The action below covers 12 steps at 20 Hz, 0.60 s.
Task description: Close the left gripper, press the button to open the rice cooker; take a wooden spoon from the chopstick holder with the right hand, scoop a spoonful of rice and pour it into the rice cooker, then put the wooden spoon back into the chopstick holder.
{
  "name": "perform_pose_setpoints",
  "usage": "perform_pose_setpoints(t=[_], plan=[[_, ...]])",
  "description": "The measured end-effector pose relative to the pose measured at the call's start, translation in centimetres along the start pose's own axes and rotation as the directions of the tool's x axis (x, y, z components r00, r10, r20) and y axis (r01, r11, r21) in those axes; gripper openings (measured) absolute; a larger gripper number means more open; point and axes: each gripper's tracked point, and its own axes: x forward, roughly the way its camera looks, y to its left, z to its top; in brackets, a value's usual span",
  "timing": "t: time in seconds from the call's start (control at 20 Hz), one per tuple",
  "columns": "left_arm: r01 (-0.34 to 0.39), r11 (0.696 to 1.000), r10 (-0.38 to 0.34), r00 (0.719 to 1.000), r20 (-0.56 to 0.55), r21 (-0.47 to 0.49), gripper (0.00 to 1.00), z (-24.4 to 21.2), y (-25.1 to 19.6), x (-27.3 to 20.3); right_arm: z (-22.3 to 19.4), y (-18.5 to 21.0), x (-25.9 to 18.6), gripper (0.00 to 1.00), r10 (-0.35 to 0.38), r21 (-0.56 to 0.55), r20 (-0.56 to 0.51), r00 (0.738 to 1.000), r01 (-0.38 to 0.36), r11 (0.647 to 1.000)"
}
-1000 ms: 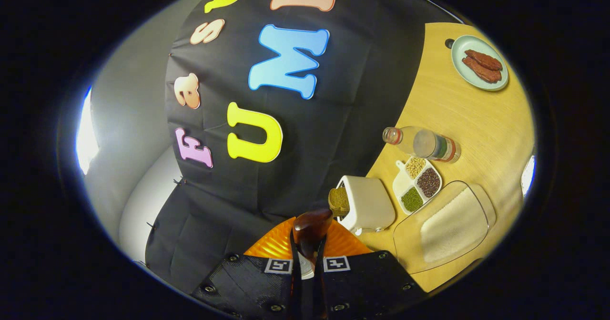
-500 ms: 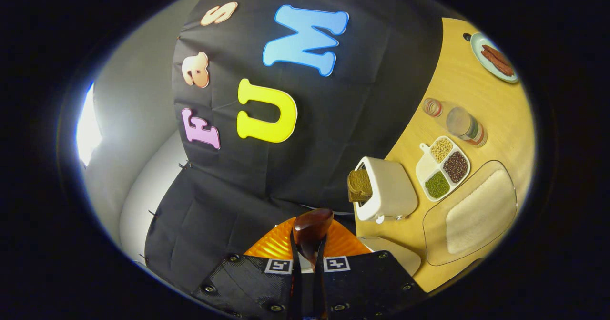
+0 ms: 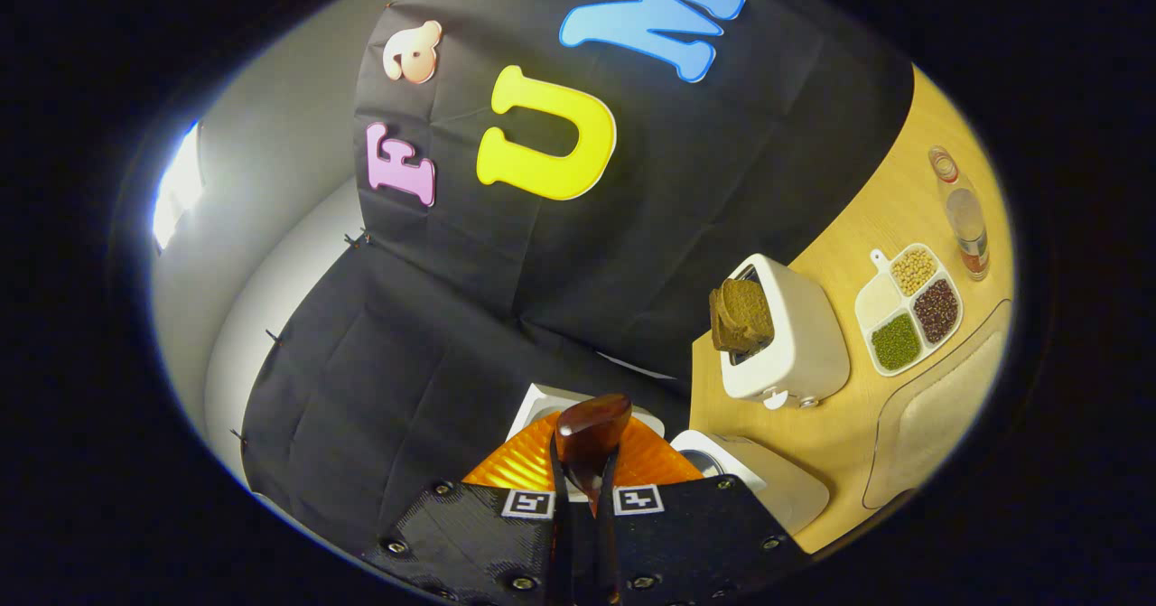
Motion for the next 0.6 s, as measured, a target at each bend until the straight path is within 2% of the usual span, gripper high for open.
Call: perform_pose_setpoints(t=[0.4, 0.6], plan=[[-0.027, 1.0, 0.026, 0.999, -0.023, -0.013, 0.97, -1.4, 1.2, -1.7, -5.6, 0.1, 6.2, 0.09, -0.052, -0.194, -0.117, 0.992, 0.029, 0.981], [-0.053, 0.998, 0.051, 0.998, -0.045, -0.025, 0.96, -2.8, 1.9, -2.4, -8.1, 0.1, 9.3, 0.09, -0.094, -0.371, -0.157, 0.983, 0.03, 0.928]])
